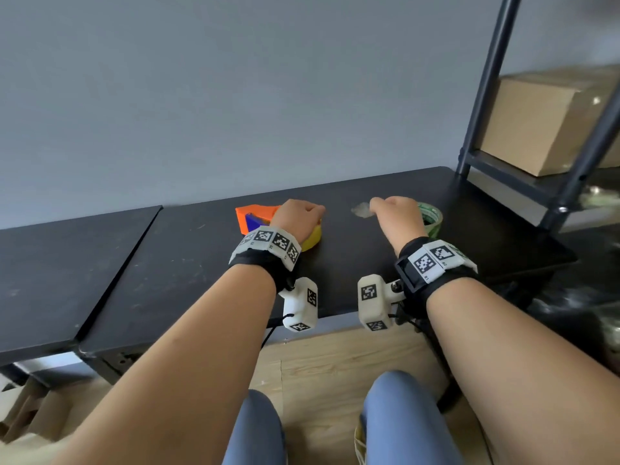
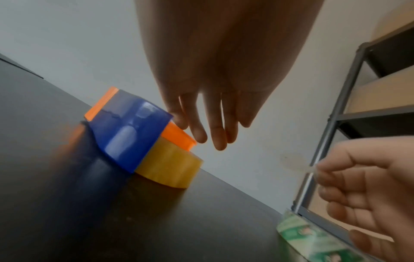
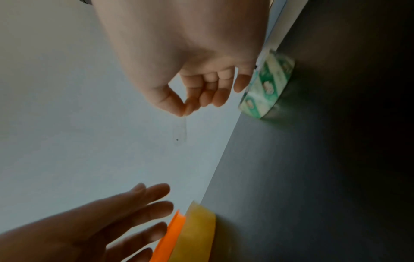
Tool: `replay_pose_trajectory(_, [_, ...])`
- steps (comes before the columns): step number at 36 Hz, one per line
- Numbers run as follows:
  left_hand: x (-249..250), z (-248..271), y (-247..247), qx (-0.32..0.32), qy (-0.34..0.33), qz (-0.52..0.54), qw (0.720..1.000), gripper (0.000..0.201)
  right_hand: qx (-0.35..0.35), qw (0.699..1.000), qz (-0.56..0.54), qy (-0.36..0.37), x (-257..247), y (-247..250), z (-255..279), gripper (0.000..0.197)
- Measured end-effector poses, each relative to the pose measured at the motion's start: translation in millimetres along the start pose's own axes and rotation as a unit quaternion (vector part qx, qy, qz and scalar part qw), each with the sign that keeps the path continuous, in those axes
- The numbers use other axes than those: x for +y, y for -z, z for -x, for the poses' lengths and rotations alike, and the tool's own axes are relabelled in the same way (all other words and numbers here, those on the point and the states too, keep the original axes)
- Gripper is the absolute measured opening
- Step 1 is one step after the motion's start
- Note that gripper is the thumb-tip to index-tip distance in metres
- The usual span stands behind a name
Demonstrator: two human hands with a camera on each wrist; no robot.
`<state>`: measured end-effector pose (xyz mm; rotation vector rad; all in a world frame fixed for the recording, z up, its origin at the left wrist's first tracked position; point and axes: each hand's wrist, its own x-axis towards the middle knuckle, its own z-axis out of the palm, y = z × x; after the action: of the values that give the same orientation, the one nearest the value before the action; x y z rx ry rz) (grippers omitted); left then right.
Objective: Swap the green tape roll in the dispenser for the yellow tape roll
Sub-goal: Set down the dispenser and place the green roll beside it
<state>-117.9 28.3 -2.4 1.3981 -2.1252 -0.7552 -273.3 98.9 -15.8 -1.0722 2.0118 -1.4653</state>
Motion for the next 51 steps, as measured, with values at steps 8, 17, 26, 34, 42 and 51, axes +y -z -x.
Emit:
replay_pose_trajectory(8, [38,-3,-41,-0.046,-0.045,-0.008,0.998,0.034,0.088,0.993,0.004,-0.083,27,32,-12,0.028])
replay_pose_trajectory(17, [59,-16,-90,-0.137,-0.04,-0.049,0.989,0.05,0.131,0.982,0.043,-0.13,48,51,-23,0.038])
replay_pose_trajectory(26, [66,-26,-120,-0.17,-0.06,-0.103,0.978,0.076,0.127,0.979,0.077,-0.139,56,52,-33,0.036])
replay_pose_trajectory(34, [66,-28,-120,-0.155,-0.074,-0.108,0.979,0.066,0.138,0.971,0.131,-0.145,61,48,-34,0.042])
replay_pose_trajectory(42, [65,-23,-109,-0.154,-0.079,-0.108,0.979,0.059,0.128,0.982,0.045,-0.135,58,46,-32,0.053])
replay_pose_trajectory(51, [55,-20,-71,-0.079,-0.036,-0.105,0.991,0.053,0.06,0.992,0.082,-0.077,49,27,-24,0.036])
